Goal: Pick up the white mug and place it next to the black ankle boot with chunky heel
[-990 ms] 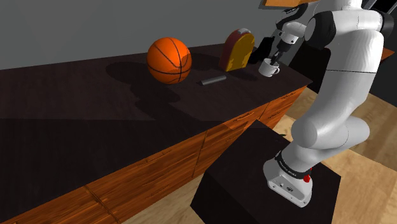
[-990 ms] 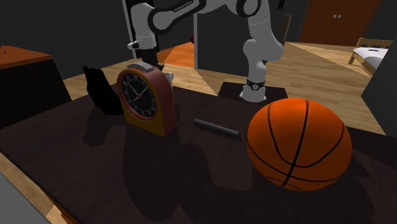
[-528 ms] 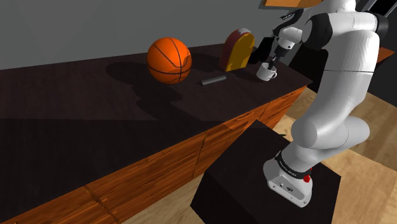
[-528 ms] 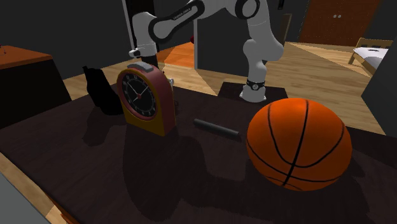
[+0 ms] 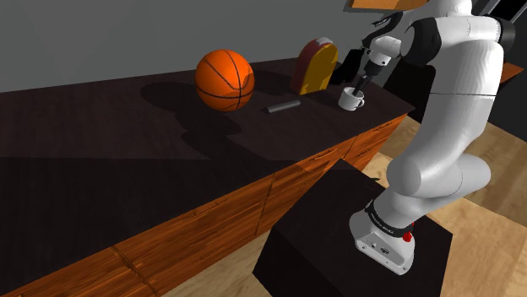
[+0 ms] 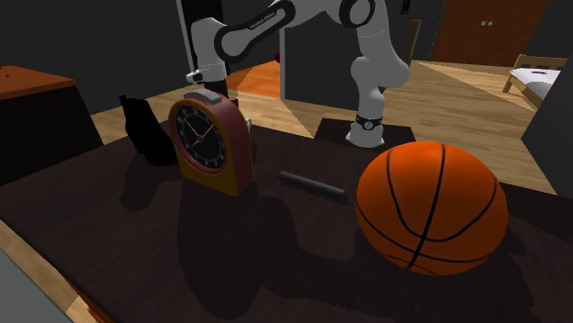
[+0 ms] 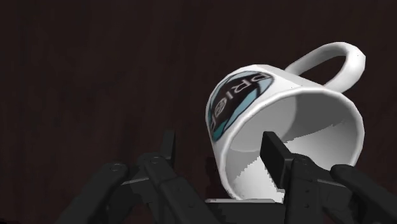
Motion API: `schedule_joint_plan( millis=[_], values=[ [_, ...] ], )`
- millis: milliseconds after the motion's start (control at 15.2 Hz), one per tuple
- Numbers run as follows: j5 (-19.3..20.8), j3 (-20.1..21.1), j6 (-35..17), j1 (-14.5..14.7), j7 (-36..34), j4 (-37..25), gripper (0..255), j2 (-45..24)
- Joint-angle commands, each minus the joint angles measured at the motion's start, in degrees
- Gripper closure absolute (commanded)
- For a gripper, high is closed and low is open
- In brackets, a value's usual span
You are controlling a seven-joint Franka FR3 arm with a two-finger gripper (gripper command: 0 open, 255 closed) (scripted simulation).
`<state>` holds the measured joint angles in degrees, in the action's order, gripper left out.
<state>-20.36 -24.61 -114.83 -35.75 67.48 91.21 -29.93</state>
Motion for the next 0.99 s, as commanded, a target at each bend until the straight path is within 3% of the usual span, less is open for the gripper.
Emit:
schedule_joint_plan(
  millis=[0,198,462,924],
  values=[
    [0.0,0.0,0.0,0.0,0.0,0.0,0,0.0],
    [0.0,0.0,0.0,0.0,0.0,0.0,0,0.0],
    [1.4,-0.8,6.1,-0.4,-1.0,-4.3,0,2.1],
    [1.4,-0.8,6.1,-0.4,-1.0,-4.3,0,2.1]
  ],
)
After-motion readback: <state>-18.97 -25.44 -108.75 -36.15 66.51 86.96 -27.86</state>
